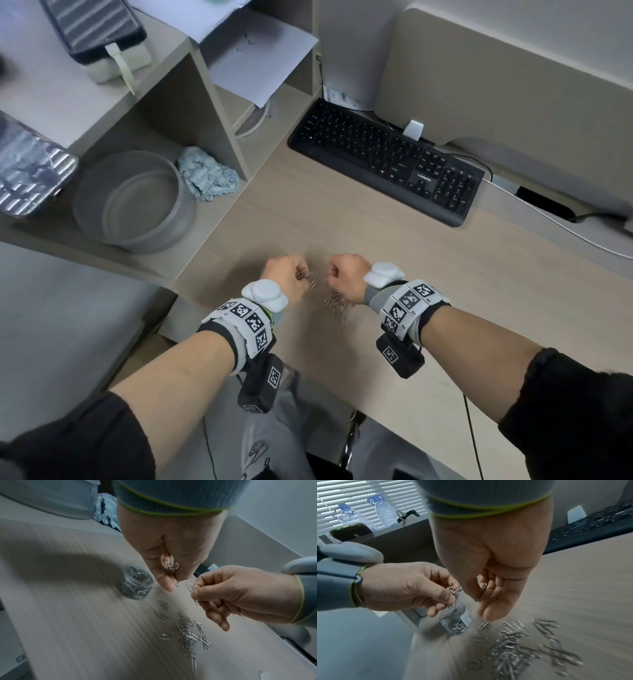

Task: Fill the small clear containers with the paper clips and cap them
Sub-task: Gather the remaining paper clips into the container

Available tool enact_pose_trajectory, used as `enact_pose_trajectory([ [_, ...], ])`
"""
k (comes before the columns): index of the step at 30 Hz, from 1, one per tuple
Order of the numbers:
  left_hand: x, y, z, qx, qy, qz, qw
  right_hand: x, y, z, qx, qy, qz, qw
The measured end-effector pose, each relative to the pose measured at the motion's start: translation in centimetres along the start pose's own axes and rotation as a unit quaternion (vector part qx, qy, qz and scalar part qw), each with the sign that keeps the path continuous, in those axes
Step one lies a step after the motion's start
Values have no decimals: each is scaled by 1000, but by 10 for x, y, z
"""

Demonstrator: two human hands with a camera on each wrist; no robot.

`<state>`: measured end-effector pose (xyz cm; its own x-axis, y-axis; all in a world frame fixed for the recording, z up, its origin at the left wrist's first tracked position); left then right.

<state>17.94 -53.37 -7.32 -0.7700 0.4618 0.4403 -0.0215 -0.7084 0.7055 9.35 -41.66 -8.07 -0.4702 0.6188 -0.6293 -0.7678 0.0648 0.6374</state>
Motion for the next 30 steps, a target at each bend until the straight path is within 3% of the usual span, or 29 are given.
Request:
enact_pose_trajectory([
  [5, -30, 24, -7, 34, 42, 57, 997, -32, -13, -18, -16, -12, -79, 997],
  [14, -53, 27, -12, 25, 23, 75, 997, -57, -23, -47, -29, -34, -120, 992],
  [22, -64, 33, -17, 35, 14, 134, 990, -70, -28, -51, -53, 22, -28, 998],
  [27, -58, 30, -13, 48, -1, 92, 995, -44, -9, -40, -26, 0, -26, 999],
  [30, -52, 29, -8, 60, -13, 72, 996, -17, 2, -30, -13, -22, 37, 999],
])
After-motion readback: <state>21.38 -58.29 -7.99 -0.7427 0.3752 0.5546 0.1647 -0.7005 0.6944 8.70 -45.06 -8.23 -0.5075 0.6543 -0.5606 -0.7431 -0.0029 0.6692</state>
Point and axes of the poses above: each hand's wrist, its own z-axis away from the middle knuckle, its own y-axis out of the back of the hand, x = y × z, the point moved 6 cm from there along -z, towards the middle knuckle, and after that the axes turned 11 degrees about y, right-handed, at the moved point
